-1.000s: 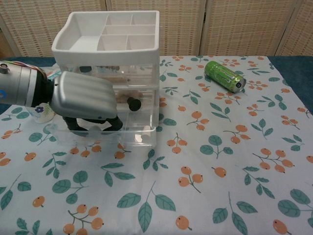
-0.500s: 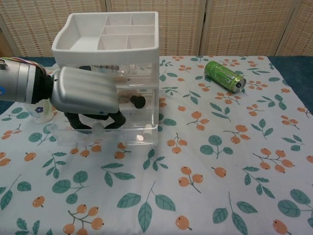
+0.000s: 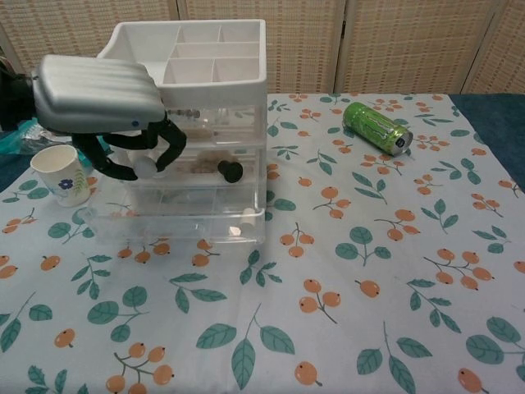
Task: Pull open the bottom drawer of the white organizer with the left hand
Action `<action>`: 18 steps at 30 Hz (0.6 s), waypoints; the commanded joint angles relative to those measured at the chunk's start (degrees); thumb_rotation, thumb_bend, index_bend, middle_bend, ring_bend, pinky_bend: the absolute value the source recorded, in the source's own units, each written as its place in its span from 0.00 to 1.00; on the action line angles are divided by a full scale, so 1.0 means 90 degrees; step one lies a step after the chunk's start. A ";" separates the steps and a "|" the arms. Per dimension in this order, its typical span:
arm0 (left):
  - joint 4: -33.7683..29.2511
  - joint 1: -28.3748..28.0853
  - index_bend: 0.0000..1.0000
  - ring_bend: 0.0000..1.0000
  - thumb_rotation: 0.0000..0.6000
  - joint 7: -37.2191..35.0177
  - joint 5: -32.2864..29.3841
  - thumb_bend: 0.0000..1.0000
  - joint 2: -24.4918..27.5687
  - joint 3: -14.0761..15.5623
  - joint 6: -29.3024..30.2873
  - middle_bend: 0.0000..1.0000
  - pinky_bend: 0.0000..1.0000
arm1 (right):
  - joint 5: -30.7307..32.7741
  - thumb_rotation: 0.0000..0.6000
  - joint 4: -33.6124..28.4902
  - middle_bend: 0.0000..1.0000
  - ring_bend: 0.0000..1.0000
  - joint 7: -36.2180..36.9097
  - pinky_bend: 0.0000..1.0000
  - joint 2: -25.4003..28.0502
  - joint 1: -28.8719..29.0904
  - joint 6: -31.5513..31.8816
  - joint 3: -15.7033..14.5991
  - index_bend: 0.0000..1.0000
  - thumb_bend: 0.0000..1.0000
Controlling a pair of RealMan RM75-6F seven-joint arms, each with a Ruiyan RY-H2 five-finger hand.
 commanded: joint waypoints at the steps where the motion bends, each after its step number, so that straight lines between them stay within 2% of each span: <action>1: -0.0198 0.0308 0.59 0.97 1.00 0.0078 -0.0109 0.30 0.0228 0.0035 0.0275 0.91 1.00 | -0.0017 1.00 0.0009 0.17 0.25 0.0009 0.19 -0.0014 0.0015 -0.0017 -0.0004 0.02 0.28; 11: -0.0520 0.1107 0.59 0.97 1.00 0.0522 0.0395 0.30 0.0449 0.0430 0.1032 0.91 1.00 | -0.0136 1.00 -0.0065 0.17 0.25 -0.0031 0.19 0.0000 0.0047 0.0019 -0.0013 0.02 0.28; 18: -0.0525 0.1468 0.59 0.97 1.00 0.0746 0.0813 0.30 0.0379 0.0807 0.1048 0.91 1.00 | -0.0183 1.00 -0.0132 0.17 0.25 -0.0059 0.19 0.0028 0.0020 0.0073 -0.0038 0.02 0.28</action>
